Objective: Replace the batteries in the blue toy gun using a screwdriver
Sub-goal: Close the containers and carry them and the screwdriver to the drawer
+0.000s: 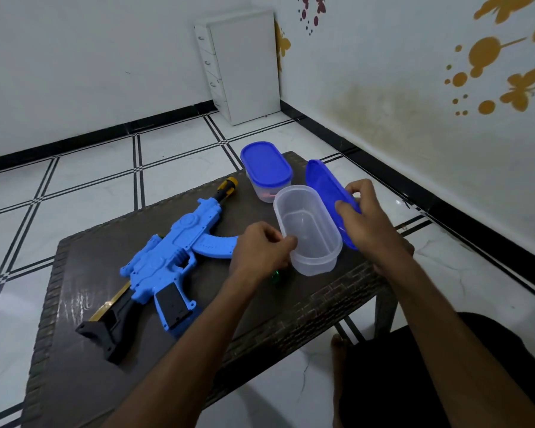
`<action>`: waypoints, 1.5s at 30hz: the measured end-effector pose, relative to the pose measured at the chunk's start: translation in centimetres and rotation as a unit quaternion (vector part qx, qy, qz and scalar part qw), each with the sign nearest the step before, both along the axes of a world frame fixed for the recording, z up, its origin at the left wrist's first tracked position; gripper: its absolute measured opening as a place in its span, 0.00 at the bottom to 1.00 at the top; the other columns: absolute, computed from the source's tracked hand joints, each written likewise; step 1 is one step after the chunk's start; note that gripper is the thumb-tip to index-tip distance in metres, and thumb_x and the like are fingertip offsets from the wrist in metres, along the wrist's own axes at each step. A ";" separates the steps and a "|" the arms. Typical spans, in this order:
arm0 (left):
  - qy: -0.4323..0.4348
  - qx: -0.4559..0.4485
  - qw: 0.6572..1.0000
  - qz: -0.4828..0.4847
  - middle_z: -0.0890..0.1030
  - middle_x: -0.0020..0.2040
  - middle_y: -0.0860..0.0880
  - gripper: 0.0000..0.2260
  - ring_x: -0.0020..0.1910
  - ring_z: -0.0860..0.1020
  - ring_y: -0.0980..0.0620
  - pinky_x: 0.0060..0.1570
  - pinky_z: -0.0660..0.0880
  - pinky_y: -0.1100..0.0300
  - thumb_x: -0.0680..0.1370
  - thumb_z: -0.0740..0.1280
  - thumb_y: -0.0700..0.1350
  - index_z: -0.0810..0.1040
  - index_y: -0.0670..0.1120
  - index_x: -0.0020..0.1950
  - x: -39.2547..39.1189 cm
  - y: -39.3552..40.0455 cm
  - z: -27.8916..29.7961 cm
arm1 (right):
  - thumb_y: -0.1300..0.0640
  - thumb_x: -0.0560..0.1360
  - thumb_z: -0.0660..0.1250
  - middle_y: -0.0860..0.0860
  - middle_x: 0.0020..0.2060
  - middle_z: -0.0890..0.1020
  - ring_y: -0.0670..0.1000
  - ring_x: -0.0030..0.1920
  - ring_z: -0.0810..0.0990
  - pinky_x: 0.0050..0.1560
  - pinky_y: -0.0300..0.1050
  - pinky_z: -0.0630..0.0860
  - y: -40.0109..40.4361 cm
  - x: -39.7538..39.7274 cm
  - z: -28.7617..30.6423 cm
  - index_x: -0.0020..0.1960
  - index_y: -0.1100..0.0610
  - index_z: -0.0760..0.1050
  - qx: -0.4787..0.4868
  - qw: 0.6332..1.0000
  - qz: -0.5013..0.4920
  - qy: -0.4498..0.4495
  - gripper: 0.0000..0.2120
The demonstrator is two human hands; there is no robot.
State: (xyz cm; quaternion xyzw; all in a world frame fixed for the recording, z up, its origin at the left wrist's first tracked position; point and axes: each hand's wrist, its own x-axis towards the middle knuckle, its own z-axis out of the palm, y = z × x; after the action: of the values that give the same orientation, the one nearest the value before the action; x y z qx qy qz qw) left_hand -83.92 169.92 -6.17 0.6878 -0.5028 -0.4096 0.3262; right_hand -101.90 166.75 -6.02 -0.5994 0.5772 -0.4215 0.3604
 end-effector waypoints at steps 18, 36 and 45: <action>0.125 -0.006 0.991 0.057 0.84 0.47 0.44 0.22 0.41 0.85 0.48 0.40 0.82 0.55 0.80 0.61 0.60 0.81 0.42 0.54 1.9 -3.8 0.1 | 0.34 0.73 0.63 0.49 0.74 0.64 0.53 0.73 0.62 0.66 0.54 0.64 2.0 3.0 -0.5 0.77 0.46 0.57 -0.107 0.908 0.061 0.400 0.37; 0.134 -0.041 0.987 0.073 0.84 0.51 0.48 0.10 0.46 0.83 0.50 0.45 0.82 0.55 0.77 0.69 0.43 0.83 0.46 0.58 1.6 -7.1 0.2 | 0.31 0.69 0.50 0.52 0.71 0.70 0.55 0.71 0.65 0.63 0.55 0.66 2.8 2.8 -0.8 0.72 0.43 0.69 -0.123 0.878 0.095 0.454 0.35; 0.148 -0.020 0.986 0.075 0.85 0.48 0.48 0.08 0.46 0.84 0.50 0.44 0.82 0.56 0.76 0.71 0.42 0.83 0.46 0.55 1.8 -7.2 0.4 | 0.28 0.72 0.46 0.50 0.78 0.60 0.53 0.79 0.50 0.73 0.54 0.57 2.7 3.1 -1.3 0.76 0.44 0.64 -0.086 0.924 0.115 0.355 0.38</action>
State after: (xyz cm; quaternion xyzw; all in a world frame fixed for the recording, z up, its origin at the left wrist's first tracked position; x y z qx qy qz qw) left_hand -82.10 162.72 -5.74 0.6488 -0.4038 -0.4710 0.4406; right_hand -98.82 169.43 -7.32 -0.8008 0.5560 -0.1844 0.1249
